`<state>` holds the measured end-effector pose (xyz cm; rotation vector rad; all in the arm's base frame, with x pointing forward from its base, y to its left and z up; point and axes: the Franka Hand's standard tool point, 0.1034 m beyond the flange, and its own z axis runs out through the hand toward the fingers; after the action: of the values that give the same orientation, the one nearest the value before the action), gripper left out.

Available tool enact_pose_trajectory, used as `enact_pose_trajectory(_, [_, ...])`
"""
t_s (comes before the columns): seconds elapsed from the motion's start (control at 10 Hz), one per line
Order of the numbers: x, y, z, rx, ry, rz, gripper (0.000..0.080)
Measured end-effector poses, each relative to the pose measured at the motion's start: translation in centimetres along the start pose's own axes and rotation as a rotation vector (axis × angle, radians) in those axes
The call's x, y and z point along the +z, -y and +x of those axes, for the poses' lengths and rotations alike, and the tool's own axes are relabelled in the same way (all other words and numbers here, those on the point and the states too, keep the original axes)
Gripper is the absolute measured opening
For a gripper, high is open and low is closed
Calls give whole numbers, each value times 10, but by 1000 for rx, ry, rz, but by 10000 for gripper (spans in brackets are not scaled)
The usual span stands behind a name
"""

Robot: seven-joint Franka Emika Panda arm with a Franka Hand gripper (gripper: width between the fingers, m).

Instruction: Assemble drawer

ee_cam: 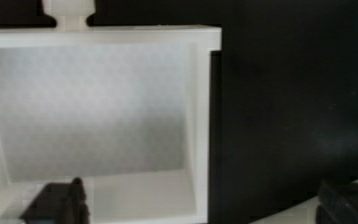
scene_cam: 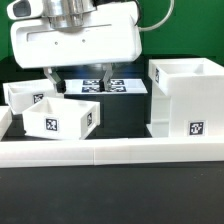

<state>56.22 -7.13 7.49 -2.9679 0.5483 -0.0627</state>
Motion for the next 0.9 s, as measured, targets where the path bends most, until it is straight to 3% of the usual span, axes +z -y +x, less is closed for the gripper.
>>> enact_pose_trajectory(0.4, [-3, 6, 5, -3, 19, 7, 649])
enact_pose_trajectory(0.6, [20, 1, -3, -3, 28, -9, 649])
enact_pose_trajectory(0.9, [38, -2, -8, -4, 34, -21, 649])
